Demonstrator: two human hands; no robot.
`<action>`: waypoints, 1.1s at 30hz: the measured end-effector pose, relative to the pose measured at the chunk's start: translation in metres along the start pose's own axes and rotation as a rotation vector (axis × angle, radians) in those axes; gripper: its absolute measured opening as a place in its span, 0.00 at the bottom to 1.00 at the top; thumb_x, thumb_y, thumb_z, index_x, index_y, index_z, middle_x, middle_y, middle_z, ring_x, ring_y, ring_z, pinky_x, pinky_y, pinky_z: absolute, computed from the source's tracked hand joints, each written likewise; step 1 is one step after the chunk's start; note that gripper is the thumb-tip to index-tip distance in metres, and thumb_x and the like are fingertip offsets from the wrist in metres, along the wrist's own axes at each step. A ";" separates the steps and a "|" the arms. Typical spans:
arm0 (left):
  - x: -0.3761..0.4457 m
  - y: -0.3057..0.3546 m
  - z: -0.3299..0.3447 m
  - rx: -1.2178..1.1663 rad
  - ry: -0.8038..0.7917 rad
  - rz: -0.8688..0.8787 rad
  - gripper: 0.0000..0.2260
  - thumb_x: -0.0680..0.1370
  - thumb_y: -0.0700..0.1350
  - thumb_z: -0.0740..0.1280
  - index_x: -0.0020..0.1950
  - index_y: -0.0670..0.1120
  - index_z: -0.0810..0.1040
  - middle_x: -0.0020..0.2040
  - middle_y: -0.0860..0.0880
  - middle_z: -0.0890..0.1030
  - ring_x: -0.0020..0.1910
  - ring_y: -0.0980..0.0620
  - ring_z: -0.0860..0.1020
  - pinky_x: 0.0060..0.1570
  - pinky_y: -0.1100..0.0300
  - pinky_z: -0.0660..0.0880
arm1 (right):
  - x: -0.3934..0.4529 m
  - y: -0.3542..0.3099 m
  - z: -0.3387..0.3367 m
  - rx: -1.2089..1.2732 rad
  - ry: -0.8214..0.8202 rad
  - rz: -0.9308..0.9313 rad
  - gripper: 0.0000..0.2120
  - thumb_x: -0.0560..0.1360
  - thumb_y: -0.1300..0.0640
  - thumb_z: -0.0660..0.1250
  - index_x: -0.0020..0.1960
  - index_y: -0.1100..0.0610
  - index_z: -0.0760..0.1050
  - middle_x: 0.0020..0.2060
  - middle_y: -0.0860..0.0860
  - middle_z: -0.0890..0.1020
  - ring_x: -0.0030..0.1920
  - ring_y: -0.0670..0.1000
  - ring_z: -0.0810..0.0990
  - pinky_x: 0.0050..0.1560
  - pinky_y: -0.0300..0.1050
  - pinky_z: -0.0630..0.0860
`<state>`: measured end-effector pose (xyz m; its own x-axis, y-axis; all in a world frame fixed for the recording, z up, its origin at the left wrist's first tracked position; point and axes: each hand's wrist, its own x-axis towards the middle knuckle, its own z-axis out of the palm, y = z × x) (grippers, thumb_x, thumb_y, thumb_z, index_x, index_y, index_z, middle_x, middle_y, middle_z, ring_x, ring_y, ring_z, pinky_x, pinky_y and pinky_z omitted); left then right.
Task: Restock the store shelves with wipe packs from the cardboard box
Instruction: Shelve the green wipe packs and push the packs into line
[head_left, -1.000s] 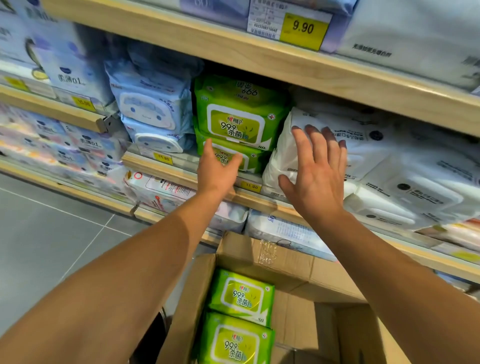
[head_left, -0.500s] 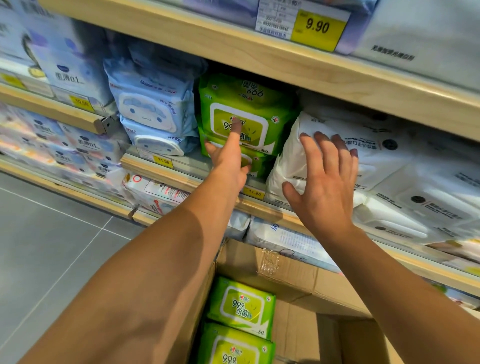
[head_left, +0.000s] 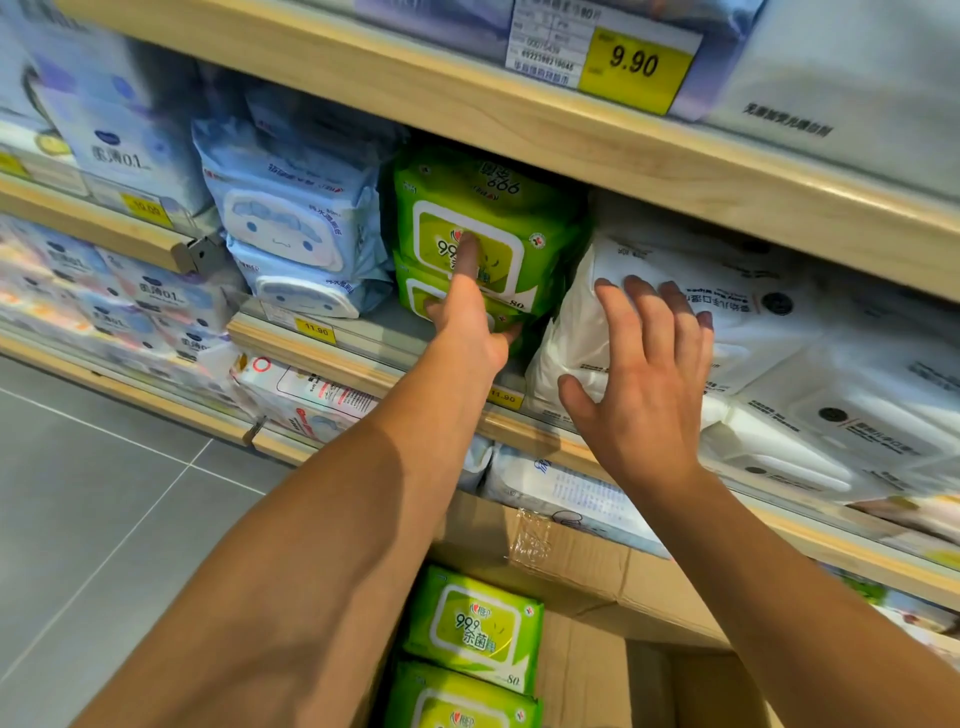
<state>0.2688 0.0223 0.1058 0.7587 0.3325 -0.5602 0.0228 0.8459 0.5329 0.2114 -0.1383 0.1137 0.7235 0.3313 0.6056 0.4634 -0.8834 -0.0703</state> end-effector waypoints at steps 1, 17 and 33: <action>0.004 -0.001 0.001 -0.016 0.007 0.014 0.49 0.52 0.63 0.79 0.70 0.56 0.65 0.62 0.42 0.74 0.56 0.36 0.76 0.45 0.33 0.76 | 0.000 0.000 0.000 0.002 0.001 -0.003 0.37 0.67 0.50 0.73 0.73 0.53 0.64 0.69 0.54 0.69 0.72 0.59 0.61 0.74 0.59 0.52; 0.034 0.010 0.005 0.214 0.192 -0.019 0.60 0.43 0.66 0.76 0.73 0.54 0.59 0.69 0.43 0.68 0.65 0.36 0.69 0.63 0.37 0.68 | 0.000 0.000 -0.004 -0.012 -0.039 -0.005 0.38 0.67 0.49 0.74 0.73 0.52 0.63 0.70 0.54 0.68 0.73 0.59 0.60 0.74 0.60 0.52; -0.113 -0.030 -0.156 1.968 -0.239 0.785 0.32 0.73 0.55 0.69 0.74 0.45 0.64 0.71 0.42 0.69 0.67 0.39 0.68 0.64 0.48 0.69 | -0.131 -0.025 -0.026 0.162 -0.360 -0.012 0.36 0.66 0.49 0.74 0.70 0.58 0.68 0.67 0.57 0.72 0.67 0.61 0.68 0.69 0.58 0.64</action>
<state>0.0807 0.0246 0.0543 0.9908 0.1298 0.0387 0.0992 -0.8897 0.4456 0.0917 -0.1687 0.0567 0.8373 0.4622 0.2921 0.5270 -0.8244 -0.2064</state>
